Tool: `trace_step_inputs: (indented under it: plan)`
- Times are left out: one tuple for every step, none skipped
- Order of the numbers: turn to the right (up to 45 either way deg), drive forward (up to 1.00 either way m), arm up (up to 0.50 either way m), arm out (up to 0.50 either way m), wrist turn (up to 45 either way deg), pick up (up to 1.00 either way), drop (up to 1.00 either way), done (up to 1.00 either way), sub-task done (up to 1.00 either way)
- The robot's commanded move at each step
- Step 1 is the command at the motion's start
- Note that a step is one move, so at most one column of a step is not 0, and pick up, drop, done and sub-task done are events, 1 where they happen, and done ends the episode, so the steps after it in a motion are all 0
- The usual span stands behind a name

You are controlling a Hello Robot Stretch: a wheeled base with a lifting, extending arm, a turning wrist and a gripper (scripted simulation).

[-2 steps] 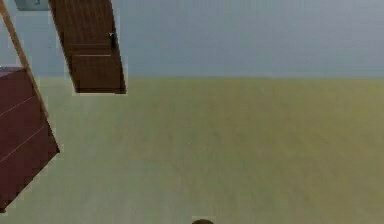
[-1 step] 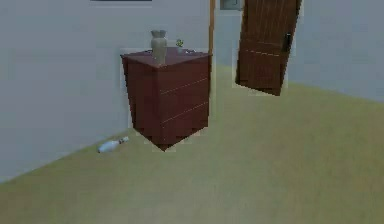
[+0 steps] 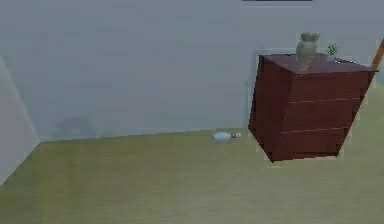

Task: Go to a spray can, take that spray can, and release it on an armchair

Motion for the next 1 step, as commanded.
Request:
trace_step_inputs:
  plan:
    - [0.0,0.25,0.00,0.00,0.0,0.00,0.00,0.00,0.00]
